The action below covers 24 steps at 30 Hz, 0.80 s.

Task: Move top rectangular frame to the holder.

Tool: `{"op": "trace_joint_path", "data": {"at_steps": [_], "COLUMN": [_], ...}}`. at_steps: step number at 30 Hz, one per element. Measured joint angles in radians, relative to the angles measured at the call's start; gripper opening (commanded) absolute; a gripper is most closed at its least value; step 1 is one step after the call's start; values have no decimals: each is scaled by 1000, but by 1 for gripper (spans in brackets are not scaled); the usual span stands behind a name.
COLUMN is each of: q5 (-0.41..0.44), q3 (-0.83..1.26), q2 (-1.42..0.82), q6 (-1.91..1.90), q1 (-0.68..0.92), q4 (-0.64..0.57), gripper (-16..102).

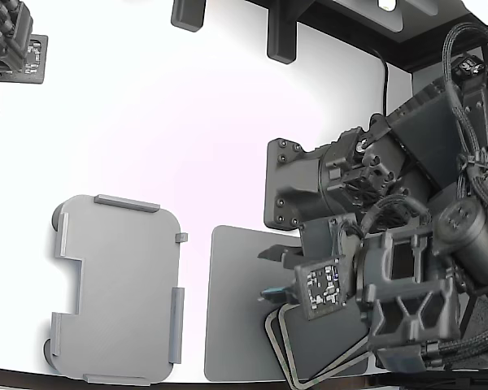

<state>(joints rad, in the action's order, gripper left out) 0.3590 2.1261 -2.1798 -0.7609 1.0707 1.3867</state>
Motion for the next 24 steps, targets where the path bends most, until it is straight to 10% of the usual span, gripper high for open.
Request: {"op": "trace_joint_path", "data": {"at_steps": [24], "q5": [-224], "q3": [34], "q2": [103], "q6": [-347], "q1": [287], "q4": [-20], "gripper": [100]}}
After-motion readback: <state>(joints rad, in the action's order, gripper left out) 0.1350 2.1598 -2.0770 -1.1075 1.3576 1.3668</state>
